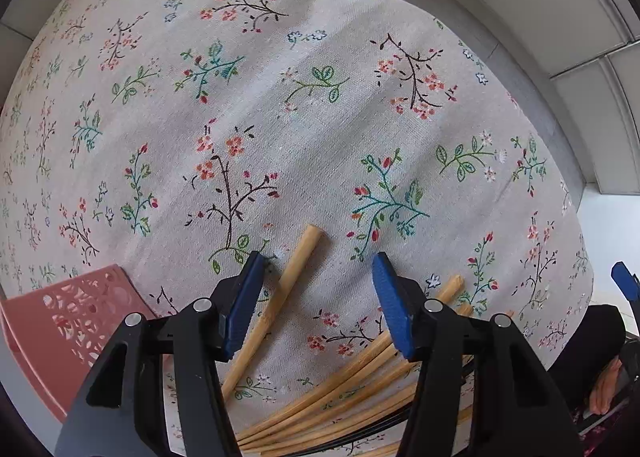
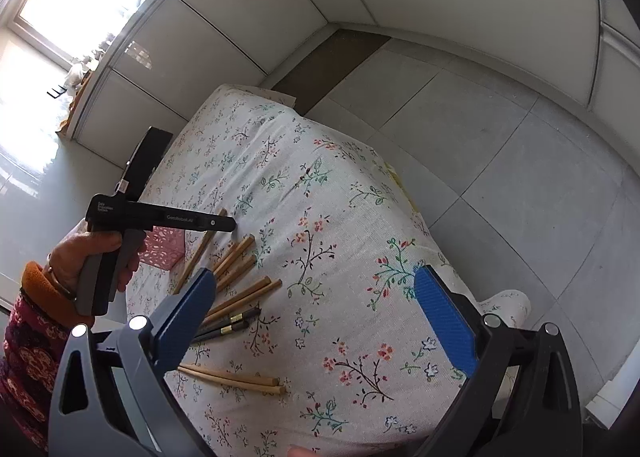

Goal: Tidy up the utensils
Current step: 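Lower the left tool onto the chopstick pile and grasp one wooden chopstick, then grasp a wooden chopstick with the right tool while the left tool holds its chopstick upright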

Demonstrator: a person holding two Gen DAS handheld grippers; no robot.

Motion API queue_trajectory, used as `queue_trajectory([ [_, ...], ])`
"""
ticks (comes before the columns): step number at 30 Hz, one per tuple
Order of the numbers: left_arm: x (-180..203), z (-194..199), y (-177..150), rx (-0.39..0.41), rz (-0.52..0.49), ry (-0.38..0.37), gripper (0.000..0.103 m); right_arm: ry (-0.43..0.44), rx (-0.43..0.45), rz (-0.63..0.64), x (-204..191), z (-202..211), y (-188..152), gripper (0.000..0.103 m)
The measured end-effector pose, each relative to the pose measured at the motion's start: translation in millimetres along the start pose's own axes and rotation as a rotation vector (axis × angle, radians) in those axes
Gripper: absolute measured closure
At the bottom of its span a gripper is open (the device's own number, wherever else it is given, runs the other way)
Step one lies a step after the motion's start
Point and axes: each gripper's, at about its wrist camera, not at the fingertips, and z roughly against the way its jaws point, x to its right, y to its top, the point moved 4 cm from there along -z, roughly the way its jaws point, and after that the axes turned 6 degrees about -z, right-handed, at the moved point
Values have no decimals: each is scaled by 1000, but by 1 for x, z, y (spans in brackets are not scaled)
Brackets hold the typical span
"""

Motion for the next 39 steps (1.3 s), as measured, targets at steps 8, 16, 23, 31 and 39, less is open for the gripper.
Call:
queue_trajectory([
  [8,-7,8,-46,134,32,46,93,2,-110,-72,-5,-1,-20,6],
  [16,5,73,-136,398,10,156,97,-60,-340,-289,-18,-27,-65,8],
  [23,45,192,-224,681,24,183,97,-97,-403,-311,-44,-45,-88,23],
  [31,66,270,-277,987,94,189,97,-102,-432,-245,-51,-53,-98,32],
  [39,82,287,-279,1093,76,163,97,-173,-405,-271,-48,-67,-102,66],
])
